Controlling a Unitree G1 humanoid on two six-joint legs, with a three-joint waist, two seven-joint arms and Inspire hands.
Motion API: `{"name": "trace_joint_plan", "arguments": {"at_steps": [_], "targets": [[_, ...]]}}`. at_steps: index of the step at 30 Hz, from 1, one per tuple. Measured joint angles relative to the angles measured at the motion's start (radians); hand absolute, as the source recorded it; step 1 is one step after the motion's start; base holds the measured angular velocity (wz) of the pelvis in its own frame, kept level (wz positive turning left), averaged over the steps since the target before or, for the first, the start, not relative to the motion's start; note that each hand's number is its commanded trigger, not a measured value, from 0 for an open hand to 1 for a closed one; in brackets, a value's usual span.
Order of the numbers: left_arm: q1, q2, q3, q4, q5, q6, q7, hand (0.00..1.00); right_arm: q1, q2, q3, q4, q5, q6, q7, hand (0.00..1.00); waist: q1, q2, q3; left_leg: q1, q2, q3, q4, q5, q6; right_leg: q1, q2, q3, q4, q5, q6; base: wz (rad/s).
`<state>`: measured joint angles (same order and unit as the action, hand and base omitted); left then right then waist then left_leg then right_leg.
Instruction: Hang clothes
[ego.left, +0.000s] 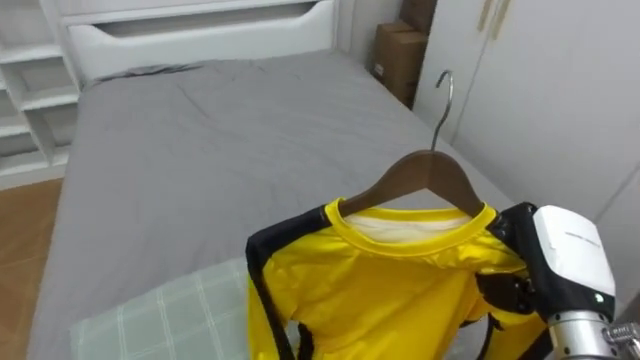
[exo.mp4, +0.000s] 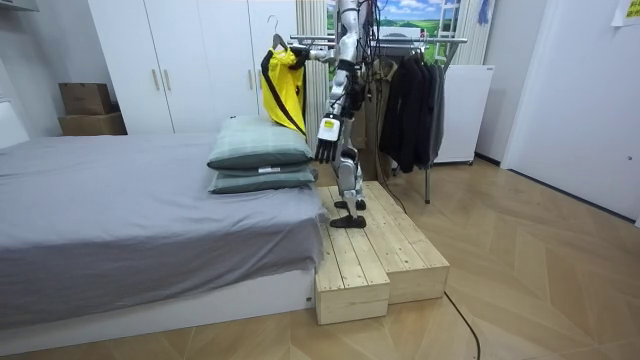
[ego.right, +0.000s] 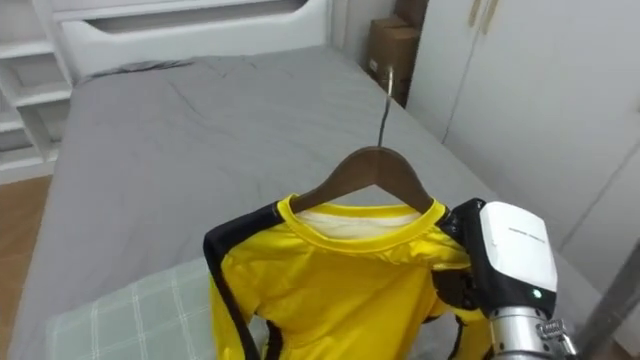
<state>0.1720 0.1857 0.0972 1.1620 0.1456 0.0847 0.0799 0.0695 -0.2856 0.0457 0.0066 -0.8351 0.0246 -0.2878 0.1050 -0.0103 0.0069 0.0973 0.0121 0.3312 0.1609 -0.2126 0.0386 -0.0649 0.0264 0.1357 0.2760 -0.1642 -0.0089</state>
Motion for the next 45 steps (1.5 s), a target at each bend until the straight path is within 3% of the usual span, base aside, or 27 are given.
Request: {"name": "trace_joint_plan", "arguments": {"at_steps": [1,3,4,5,6,9,10,11,12,13,14,15,16,18,19,20,23,27,31,32,33,35,36,38,41,43,45], "targets": [[-0.009,0.001,0.000,-0.001,-0.001,0.001,0.001,0.00,0.000,0.008,0.007,0.000,-0.008,0.000,0.006,1.00,0.002,-0.001,-0.0015,0.002,0.005,0.043,0.004,-0.006,0.000,-0.021,0.001,-0.025,0.012,0.007,0.000,-1.09],[-0.010,0.005,-0.001,-0.001,0.000,0.009,0.005,0.00,0.001,0.017,0.029,0.000,-0.013,0.000,0.011,1.00,0.015,0.000,-0.0011,0.011,0.024,0.123,0.005,-0.014,-0.006,-0.045,-0.008,-0.177,0.015,0.028,-0.022,-1.29],[-0.006,0.005,-0.001,0.001,0.000,0.026,0.006,0.00,0.001,0.024,0.042,0.000,-0.023,0.001,0.022,1.00,0.019,0.002,-0.0006,0.019,0.029,0.174,0.005,-0.019,-0.008,-0.056,-0.027,-0.298,0.014,0.040,-0.040,-1.30],[-0.005,0.005,-0.001,0.008,-0.001,0.043,0.006,0.00,0.001,0.030,0.049,0.000,-0.034,0.003,0.037,1.00,0.016,0.003,0.0007,0.030,0.030,0.218,0.005,-0.023,-0.009,-0.062,-0.035,-0.371,0.014,0.049,-0.055,-1.24],[-0.005,0.005,-0.002,0.015,-0.002,0.048,0.006,0.00,0.001,0.030,0.052,0.000,-0.035,0.008,0.044,1.00,0.014,0.003,0.0013,0.034,0.030,0.244,0.004,-0.025,-0.009,-0.069,-0.035,-0.382,0.015,0.053,-0.060,-1.15],[-0.005,0.006,-0.003,0.043,-0.008,0.068,0.022,0.00,0.000,0.035,0.064,0.000,-0.027,0.031,0.053,1.00,0.021,0.000,0.0003,0.035,0.044,0.368,-0.001,-0.037,-0.011,-0.089,0.015,-0.326,-0.044,0.120,-0.070,-1.27],[-0.005,0.008,-0.003,0.061,-0.020,0.080,0.027,0.00,-0.003,0.043,0.077,0.000,-0.028,0.037,0.053,1.00,0.045,0.000,-0.0010,0.034,0.063,0.461,-0.007,-0.043,-0.017,-0.085,0.020,-0.375,-0.058,0.140,-0.082,-1.73],[-0.004,0.006,-0.006,0.082,-0.021,0.100,0.031,0.00,-0.004,0.052,0.095,-0.001,-0.029,0.043,0.053,1.00,0.065,0.002,-0.0001,0.053,0.070,0.537,-0.009,-0.048,-0.025,-0.086,-0.004,-0.463,0.033,0.083,-0.069,-1.68],[-0.004,0.006,-0.006,0.090,-0.024,0.113,0.033,0.00,-0.003,0.054,0.103,-0.001,-0.033,0.042,0.053,1.00,0.061,0.003,-0.0013,0.056,0.070,0.555,-0.008,-0.050,-0.027,-0.077,-0.027,-0.485,0.072,0.043,-0.061,-1.21],[-0.008,0.006,-0.015,0.093,-0.024,0.132,0.040,0.00,-0.004,0.054,0.111,-0.004,-0.035,0.039,0.053,1.00,0.047,0.000,-0.0032,0.065,0.065,0.576,-0.006,-0.053,-0.029,-0.051,-0.072,-0.500,0.114,-0.015,-0.029,-0.60],[-0.016,0.007,-0.029,0.093,-0.024,0.143,0.049,0.00,-0.007,0.056,0.111,-0.004,-0.032,0.041,0.053,1.00,0.032,-0.013,-0.0007,0.071,0.062,0.574,0.010,-0.058,-0.035,-0.041,-0.085,-0.466,0.093,-0.028,-0.009,-0.39],[-0.020,0.007,-0.035,0.093,-0.024,0.148,0.053,0.00,-0.007,0.057,0.112,-0.003,-0.031,0.042,0.053,1.00,0.022,-0.016,0.0031,0.068,0.059,0.562,0.024,-0.058,-0.035,-0.039,-0.080,-0.452,0.082,-0.029,-0.015,-0.38],[-0.023,0.000,-0.045,0.093,-0.020,0.156,0.061,0.00,-0.008,0.057,0.117,-0.003,-0.028,0.044,0.053,1.00,0.015,-0.013,0.0064,0.055,0.058,0.497,0.044,-0.057,-0.034,-0.039,-0.064,-0.414,0.059,-0.022,-0.027,-0.65],[-0.019,0.005,-0.043,0.093,0.004,0.188,0.061,0.00,-0.009,0.068,0.157,-0.002,-0.018,0.040,0.065,1.00,0.024,-0.004,0.0060,0.042,0.063,0.244,0.047,-0.057,-0.034,-0.032,-0.021,-0.371,-0.005,0.025,-0.051,-0.96],[-0.019,0.007,-0.043,0.092,0.016,0.195,0.061,0.00,-0.009,0.072,0.164,-0.002,-0.015,0.039,0.072,1.00,0.011,-0.005,0.0060,0.037,0.065,0.212,0.047,-0.057,-0.034,-0.026,-0.012,-0.366,-0.019,0.035,-0.054,-0.44],[-0.019,0.009,-0.043,0.087,0.033,0.201,0.059,0.00,-0.009,0.076,0.167,-0.002,-0.011,0.039,0.085,1.00,-0.016,-0.005,0.0066,0.032,0.068,0.206,0.049,-0.056,-0.036,-0.026,-0.005,-0.363,-0.032,0.045,-0.057,-0.09],[-0.026,0.015,-0.043,0.086,0.068,0.209,0.047,0.00,-0.023,0.080,0.155,0.021,-0.011,0.039,0.089,1.00,-0.044,-0.012,0.0086,0.009,0.080,0.221,0.111,-0.058,-0.038,-0.045,-0.001,-0.332,-0.012,0.042,-0.062,-0.14],[-0.025,0.021,-0.067,0.086,0.068,0.219,0.047,0.00,-0.040,0.080,0.135,0.033,0.012,0.040,0.106,1.00,-0.046,-0.019,0.0160,-0.026,0.099,0.180,0.228,-0.072,-0.043,-0.067,0.004,-0.296,0.039,0.018,-0.080,-0.30],[-0.021,0.019,-0.067,0.087,0.067,0.236,0.047,0.00,-0.066,0.083,0.154,0.028,0.003,0.041,0.129,1.00,-0.026,-0.007,0.0192,-0.093,0.102,0.008,0.326,-0.083,-0.041,-0.086,0.057,-0.176,0.052,0.017,-0.106,-0.81],[-0.017,0.016,-0.064,0.086,0.067,0.236,0.047,0.00,-0.066,0.077,0.156,0.029,0.002,0.045,0.133,1.00,-0.012,-0.009,0.0198,-0.112,0.081,-0.070,0.309,-0.086,-0.041,-0.091,0.065,-0.130,0.051,0.020,-0.111,-0.66],[-0.014,0.014,-0.065,0.086,0.067,0.236,0.047,0.00,-0.066,0.073,0.157,0.029,0.005,0.046,0.133,1.00,-0.012,-0.011,0.0193,-0.129,0.072,-0.097,0.300,-0.085,-0.042,-0.094,0.066,-0.112,0.051,0.021,-0.111,-0.65],[-0.011,0.000,-0.066,0.086,0.067,0.236,0.047,0.00,-0.067,0.047,0.164,0.029,0.011,0.057,0.129,1.00,-0.011,-0.015,0.0156,-0.182,0.043,-0.168,0.217,-0.067,-0.056,-0.099,0.078,-0.012,0.052,0.037,-0.113,-0.43],[-0.011,-0.002,-0.063,0.086,0.067,0.237,0.047,0.00,-0.067,0.044,0.170,0.029,0.012,0.060,0.127,1.00,-0.008,-0.016,0.0141,-0.193,0.039,-0.182,0.191,-0.056,-0.061,-0.101,0.087,0.020,0.052,0.039,-0.113,-0.63],[0.000,-0.011,-0.059,0.086,0.067,0.237,0.047,0.00,-0.070,0.036,0.186,0.031,0.014,0.063,0.127,1.00,0.023,-0.017,0.0130,-0.218,0.027,-0.239,0.127,-0.003,-0.068,-0.096,0.121,0.135,0.045,0.041,-0.110,-0.89],[0.004,-0.012,-0.060,0.086,0.067,0.245,0.047,0.00,-0.070,0.024,0.201,0.032,0.015,0.065,0.125,1.00,0.017,-0.017,0.0114,-0.244,0.028,-0.270,0.123,0.030,-0.083,-0.093,0.151,0.191,0.048,0.050,-0.095,-0.64],[0.004,-0.012,-0.062,0.086,0.066,0.245,0.046,0.00,-0.071,0.019,0.205,0.032,0.015,0.065,0.124,1.00,0.010,-0.019,0.0096,-0.247,0.028,-0.293,0.111,0.033,-0.081,-0.091,0.172,0.213,0.047,0.051,-0.093,-0.41],[0.005,-0.012,-0.061,0.086,0.066,0.245,0.045,0.00,-0.071,0.019,0.205,0.032,0.015,0.067,0.117,1.00,0.010,-0.027,0.0067,-0.244,0.029,-0.311,0.104,0.065,-0.074,-0.086,0.185,0.234,0.032,0.064,-0.073,-0.39]]}}
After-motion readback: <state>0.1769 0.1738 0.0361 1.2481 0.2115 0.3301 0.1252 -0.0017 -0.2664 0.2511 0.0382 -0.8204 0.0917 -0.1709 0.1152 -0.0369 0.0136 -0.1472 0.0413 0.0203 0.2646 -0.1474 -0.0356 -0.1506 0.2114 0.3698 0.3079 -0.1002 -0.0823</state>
